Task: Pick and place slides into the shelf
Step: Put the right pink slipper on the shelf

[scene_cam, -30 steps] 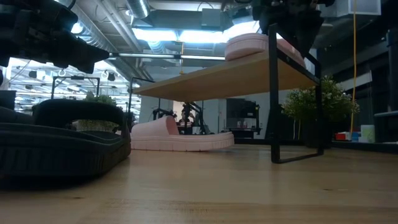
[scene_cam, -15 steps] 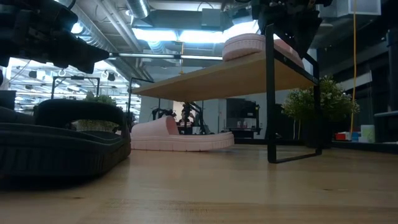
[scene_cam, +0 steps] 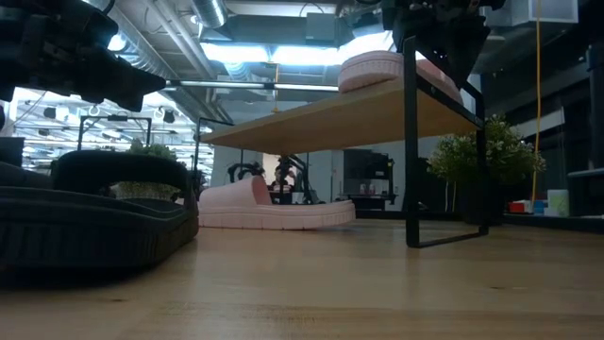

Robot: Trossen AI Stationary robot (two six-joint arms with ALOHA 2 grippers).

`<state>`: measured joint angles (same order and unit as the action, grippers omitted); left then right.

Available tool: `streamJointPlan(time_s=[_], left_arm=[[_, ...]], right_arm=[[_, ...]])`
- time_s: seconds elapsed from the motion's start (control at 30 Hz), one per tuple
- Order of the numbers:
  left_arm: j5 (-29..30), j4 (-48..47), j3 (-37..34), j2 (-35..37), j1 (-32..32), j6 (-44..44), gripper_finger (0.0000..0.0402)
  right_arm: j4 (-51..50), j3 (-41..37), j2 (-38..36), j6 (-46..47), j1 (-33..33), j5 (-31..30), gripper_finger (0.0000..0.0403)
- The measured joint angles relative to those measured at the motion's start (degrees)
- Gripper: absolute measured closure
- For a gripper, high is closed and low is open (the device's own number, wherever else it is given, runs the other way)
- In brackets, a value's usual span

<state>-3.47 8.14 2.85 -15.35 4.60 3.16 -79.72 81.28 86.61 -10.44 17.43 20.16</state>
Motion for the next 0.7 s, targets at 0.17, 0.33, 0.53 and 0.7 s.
streamJointPlan(time_s=[0.17, 0.33, 0.53, 0.7], left_arm=[[0.0, 0.0, 0.0, 0.0, 0.0, 0.0, 0.0401], [0.0, -0.1, 0.0, 0.0, 0.0, 0.0, 0.0401], [0.0, -0.8, 0.0, 0.0, 0.0, 0.0, 0.0401], [0.0, -2.0, 0.0, 0.0, 0.0, 0.0, 0.0401]], right_arm=[[0.0, 0.0, 0.0, 1.3, 0.0, -4.1, 0.028], [0.1, 0.0, 0.0, 1.2, 0.0, -4.9, 0.028], [0.1, 0.0, 0.0, 1.2, 0.0, -6.0, 0.028], [-0.8, 0.0, 0.0, 1.2, 0.0, -6.0, 0.028]])
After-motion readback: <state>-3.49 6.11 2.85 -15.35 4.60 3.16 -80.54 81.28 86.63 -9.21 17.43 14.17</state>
